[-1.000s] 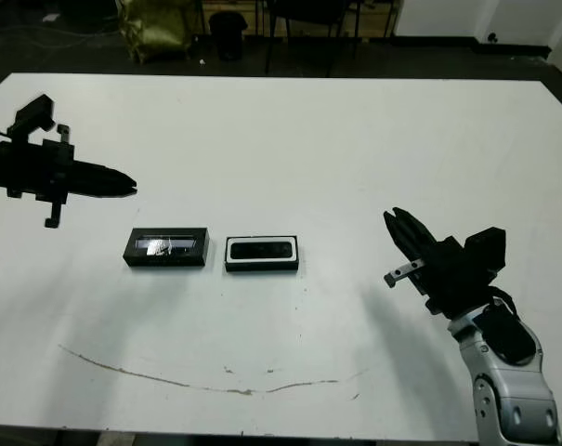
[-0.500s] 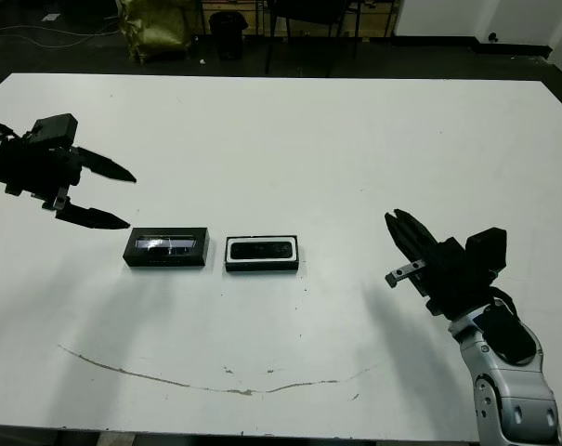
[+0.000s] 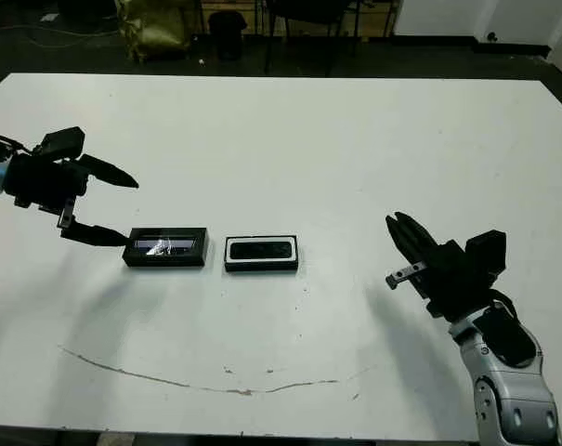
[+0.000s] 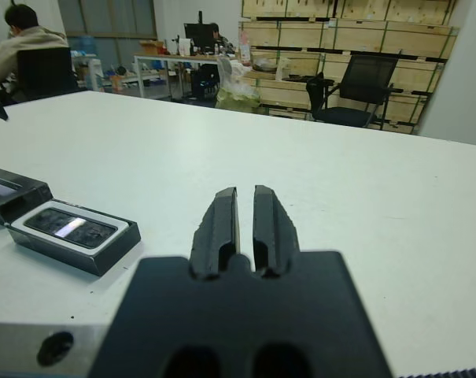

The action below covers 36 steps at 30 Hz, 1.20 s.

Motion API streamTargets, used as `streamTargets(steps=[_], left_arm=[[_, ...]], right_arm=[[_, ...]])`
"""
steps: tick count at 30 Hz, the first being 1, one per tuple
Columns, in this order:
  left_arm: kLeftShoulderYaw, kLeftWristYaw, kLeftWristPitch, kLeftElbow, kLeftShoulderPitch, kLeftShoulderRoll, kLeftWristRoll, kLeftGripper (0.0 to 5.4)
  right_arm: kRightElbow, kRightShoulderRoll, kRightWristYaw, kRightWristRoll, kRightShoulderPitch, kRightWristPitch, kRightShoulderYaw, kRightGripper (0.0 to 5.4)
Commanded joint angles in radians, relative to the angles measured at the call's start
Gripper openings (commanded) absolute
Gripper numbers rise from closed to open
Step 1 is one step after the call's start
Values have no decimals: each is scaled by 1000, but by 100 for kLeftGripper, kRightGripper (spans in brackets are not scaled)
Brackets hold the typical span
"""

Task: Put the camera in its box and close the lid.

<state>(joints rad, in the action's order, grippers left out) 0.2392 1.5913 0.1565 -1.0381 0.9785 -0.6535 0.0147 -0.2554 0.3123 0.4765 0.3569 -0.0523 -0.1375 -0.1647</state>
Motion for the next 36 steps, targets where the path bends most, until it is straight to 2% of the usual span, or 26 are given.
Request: streamTargets(steps=[1,11,13,18,32,36], left_arm=[[-9,23,-5,-25,2,13,-12,539],[21,23,5,-40,-14,23,-80,539],[25,23,5,-52,-11,26,-81,539],[40,23,4,-69,-4,31,-72,539],[84,23,66,-88,-3,57,-51,539],[79,23,86,-100,-6,68,-46,539]], right_arm=[[22,4,5,-1,-13,1,2,0],[17,-11,-15,-6,-26,-6,7,0],[11,-11,-18,-6,-29,-12,8,0],[54,-12,16,9,-21,29,6,0],[27,-19,-25,-16,-40,10,15,0],[39,-22,-12,6,-39,17,15,0]])
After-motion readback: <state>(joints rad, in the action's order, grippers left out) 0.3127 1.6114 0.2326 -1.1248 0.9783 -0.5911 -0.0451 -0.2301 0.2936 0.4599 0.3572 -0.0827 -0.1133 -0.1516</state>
